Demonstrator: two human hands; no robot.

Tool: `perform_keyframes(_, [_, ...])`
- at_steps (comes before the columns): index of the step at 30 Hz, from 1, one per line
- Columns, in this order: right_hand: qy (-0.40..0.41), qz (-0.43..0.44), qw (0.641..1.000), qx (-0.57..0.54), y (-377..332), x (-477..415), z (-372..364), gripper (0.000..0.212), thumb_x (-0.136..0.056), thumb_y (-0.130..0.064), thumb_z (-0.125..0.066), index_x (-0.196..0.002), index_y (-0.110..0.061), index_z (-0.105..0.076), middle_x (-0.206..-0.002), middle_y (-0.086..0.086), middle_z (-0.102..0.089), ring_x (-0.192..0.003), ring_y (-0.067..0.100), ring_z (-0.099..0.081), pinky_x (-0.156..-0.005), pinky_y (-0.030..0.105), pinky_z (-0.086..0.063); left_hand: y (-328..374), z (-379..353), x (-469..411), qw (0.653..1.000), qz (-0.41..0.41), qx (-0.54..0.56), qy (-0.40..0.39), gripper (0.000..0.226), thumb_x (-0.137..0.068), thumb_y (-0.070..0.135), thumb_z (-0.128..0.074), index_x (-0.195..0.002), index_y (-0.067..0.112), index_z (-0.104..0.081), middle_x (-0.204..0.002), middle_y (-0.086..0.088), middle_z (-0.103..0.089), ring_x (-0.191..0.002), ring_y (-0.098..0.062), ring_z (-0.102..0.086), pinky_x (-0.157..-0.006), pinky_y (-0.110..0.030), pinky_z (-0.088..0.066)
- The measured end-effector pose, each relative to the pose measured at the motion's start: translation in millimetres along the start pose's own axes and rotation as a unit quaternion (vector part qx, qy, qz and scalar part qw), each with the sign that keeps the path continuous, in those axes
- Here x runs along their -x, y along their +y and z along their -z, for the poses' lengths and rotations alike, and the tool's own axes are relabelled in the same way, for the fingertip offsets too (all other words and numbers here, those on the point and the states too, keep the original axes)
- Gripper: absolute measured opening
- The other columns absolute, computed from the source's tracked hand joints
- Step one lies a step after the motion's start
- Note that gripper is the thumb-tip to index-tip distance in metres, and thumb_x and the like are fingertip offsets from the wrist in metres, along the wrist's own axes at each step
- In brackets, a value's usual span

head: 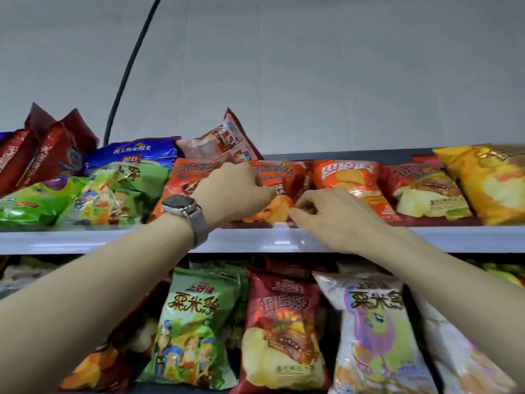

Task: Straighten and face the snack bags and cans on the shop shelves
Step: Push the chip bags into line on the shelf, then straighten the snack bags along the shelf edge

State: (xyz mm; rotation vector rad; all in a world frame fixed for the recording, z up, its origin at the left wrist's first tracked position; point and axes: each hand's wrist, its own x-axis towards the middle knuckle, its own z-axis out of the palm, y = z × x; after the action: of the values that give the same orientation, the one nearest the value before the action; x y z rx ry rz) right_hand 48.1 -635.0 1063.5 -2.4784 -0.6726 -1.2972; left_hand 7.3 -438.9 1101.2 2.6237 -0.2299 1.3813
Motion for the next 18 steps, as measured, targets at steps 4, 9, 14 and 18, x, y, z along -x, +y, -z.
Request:
perform_keyframes(4, [-0.001,-0.021,0.998,0.061,65,30,39,0.043,-0.093,-0.064,-0.046,-0.110,-0.033,-0.070,-0.115,0.001,-0.072,-0.111,0.031,-0.064,-0.078,0.039,-0.049,68,-36,2,0.998,0.002,0.017,-0.054,0.046,-0.074,0.059,-0.051,-0.082,0.024,-0.079,-0.077,-0.001,-0.072,-0.082,-0.028,-0.068,-0.075,-0.035,-0.056])
perform_keyframes(9, [0.011,-0.061,0.993,0.101,145,69,92,0.039,-0.094,-0.061,-0.046,-0.112,-0.035,-0.068,-0.122,-0.003,-0.070,-0.116,0.028,-0.061,-0.081,0.038,-0.047,157,-74,-2,0.997,-0.031,0.045,-0.062,0.046,-0.073,0.061,-0.050,-0.089,0.029,-0.079,-0.086,0.003,-0.075,-0.088,-0.027,-0.068,-0.082,-0.037,-0.058])
perform_keyframes(14, [0.072,-0.120,0.984,0.112,223,99,138,0.040,-0.095,-0.052,-0.052,-0.127,-0.031,-0.064,-0.132,0.004,-0.066,-0.119,0.033,-0.061,-0.085,0.041,-0.049,234,-93,-20,0.994,-0.073,0.060,-0.054,0.049,-0.075,0.057,-0.050,-0.092,0.021,-0.077,-0.087,-0.002,-0.076,-0.086,-0.025,-0.068,-0.080,-0.041,-0.059])
perform_keyframes(18, [0.134,-0.163,0.973,0.093,288,102,153,0.064,-0.091,-0.053,-0.057,-0.147,-0.022,-0.050,-0.147,0.007,-0.057,-0.135,0.032,-0.052,-0.105,0.046,-0.048,274,-108,-37,0.994,-0.059,0.077,-0.041,0.030,-0.086,0.043,-0.060,-0.095,0.015,-0.065,-0.089,-0.007,-0.070,-0.085,-0.032,-0.065,-0.068,-0.036,-0.051])
